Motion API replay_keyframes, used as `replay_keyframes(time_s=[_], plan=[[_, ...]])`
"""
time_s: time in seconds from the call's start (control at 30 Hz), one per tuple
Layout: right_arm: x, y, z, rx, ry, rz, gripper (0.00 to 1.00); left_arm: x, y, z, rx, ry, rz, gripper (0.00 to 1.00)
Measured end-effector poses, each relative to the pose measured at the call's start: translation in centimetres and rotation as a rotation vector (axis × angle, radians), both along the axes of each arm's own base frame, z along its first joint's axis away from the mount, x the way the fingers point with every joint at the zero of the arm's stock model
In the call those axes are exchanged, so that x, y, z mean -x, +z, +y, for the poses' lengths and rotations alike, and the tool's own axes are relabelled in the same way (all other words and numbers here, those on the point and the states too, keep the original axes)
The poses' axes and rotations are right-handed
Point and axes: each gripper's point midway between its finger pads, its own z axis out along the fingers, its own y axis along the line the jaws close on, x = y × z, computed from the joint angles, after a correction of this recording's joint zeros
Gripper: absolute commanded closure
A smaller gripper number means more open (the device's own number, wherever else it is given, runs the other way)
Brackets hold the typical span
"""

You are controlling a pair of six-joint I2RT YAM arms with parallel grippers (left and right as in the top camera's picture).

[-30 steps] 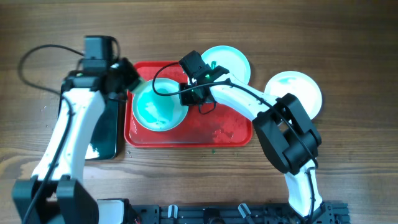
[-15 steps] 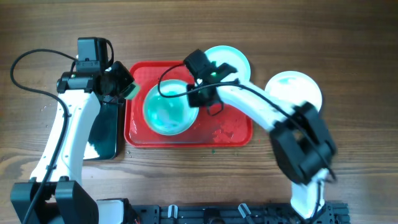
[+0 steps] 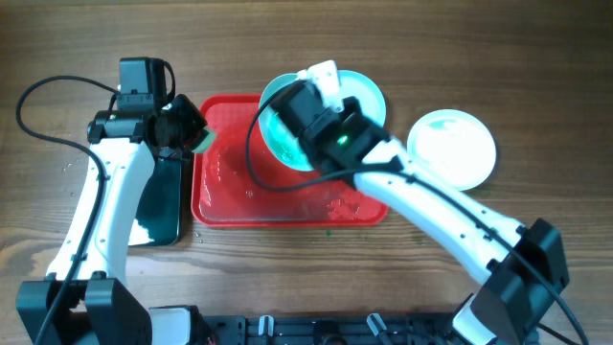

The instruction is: Clean dirty plates on tray and stack at the side

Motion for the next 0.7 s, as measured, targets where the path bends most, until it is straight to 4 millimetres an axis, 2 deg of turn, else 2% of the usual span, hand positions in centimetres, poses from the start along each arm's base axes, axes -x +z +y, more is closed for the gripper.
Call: replay_keyframes(time_s=[0.13,0.27,0.37,0.53,0.6,0.67,0.7], plan=[[2.1,2.6,2.0,0.146,0.028,-0.160,0.96,0.0,0.0,0.0,0.000,0.000,0.000,0.96],[3.7,5.8,2.6,0.263,-0.003,-0.340,0.96,0.0,0.0,0.0,0.000,0.000,0.000,0.96],[4.1,6.5,3.4,0.239,-0.006,-0.380,0.96,0.0,0.0,0.0,0.000,0.000,0.000,0.96],[2.7,2.1,4.9,-0.041,0.022,-0.173,0.96,0.1,0.0,0.0,0.000,0.000,0.003,0.96],[1.2,-1.1,4.7,-0.180,-0.006,-0.037,0.96,0.1,0.0,0.0,0.000,0.000,0.003,0.96],[-0.2,-4.8,5.3,-0.283,-0.025,0.083,0.96,0.0,0.0,0.0,0.000,0.000,0.002,0.96],[-0.4,-5.4,5.5,-0.302,-0.033,0.100,0.96,0.0,0.0,0.0,-0.001,0.000,0.002,0.96]])
